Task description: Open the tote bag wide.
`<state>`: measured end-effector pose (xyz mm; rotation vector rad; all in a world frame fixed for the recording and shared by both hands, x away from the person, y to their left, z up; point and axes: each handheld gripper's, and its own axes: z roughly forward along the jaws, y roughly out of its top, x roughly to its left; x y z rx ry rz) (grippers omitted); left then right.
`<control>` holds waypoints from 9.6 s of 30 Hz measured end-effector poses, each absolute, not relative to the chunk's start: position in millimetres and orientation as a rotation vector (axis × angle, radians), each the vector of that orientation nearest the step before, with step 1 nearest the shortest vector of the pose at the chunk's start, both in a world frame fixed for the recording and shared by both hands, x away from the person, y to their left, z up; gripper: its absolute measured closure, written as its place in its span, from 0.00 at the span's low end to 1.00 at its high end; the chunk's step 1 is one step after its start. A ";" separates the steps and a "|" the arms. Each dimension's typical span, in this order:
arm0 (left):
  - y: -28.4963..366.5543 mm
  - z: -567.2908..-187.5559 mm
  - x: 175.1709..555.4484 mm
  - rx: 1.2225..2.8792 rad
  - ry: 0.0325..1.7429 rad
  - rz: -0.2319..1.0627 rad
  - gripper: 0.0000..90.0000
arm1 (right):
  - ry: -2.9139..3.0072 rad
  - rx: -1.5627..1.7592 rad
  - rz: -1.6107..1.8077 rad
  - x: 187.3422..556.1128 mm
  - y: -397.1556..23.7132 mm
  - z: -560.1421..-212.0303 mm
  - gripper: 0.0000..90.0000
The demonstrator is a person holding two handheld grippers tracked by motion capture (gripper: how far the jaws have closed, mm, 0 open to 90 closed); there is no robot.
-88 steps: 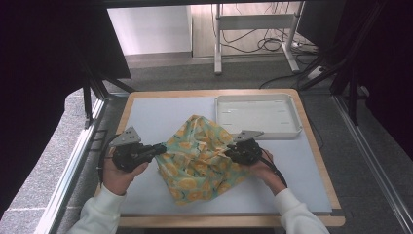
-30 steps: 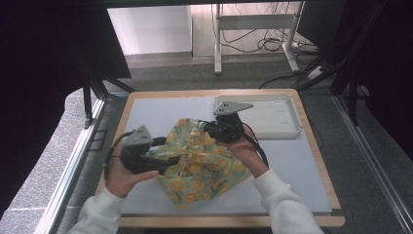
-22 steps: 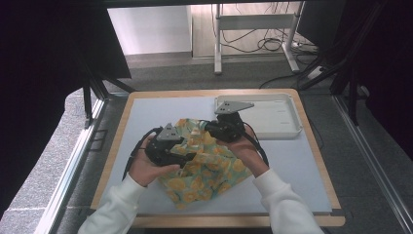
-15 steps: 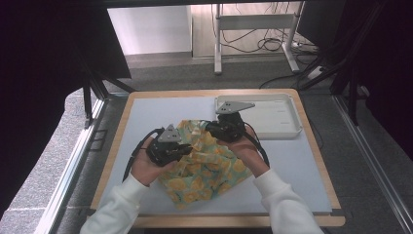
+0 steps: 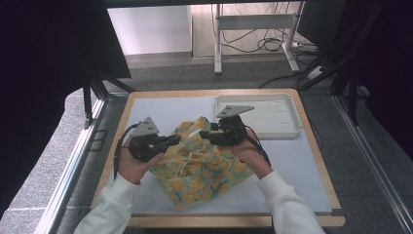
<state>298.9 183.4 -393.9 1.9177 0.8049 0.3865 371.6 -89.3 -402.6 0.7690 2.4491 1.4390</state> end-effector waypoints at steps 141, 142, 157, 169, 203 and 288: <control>253.7 -481.6 262.3 1.911 1.045 0.236 1.00 | 2.577 0.573 1.535 235.8 -112.6 -443.9 0.54; 253.3 -481.7 262.3 1.911 1.044 0.236 1.00 | 2.579 0.594 1.506 242.0 -110.8 -437.8 0.52; 257.6 -478.0 259.4 1.897 1.033 0.247 1.00 | 2.735 0.635 1.125 291.7 -49.0 -457.9 0.71; 266.3 -470.8 255.4 1.845 1.039 0.288 1.00 | 2.641 0.660 1.238 293.6 -72.0 -445.0 0.98; 256.9 -517.5 254.8 2.002 1.121 0.180 1.00 | 2.366 1.198 1.205 287.6 -226.4 -498.8 0.98; 108.4 -505.6 342.1 2.180 0.950 0.185 1.00 | 2.536 0.980 1.085 348.2 -114.5 -485.3 0.99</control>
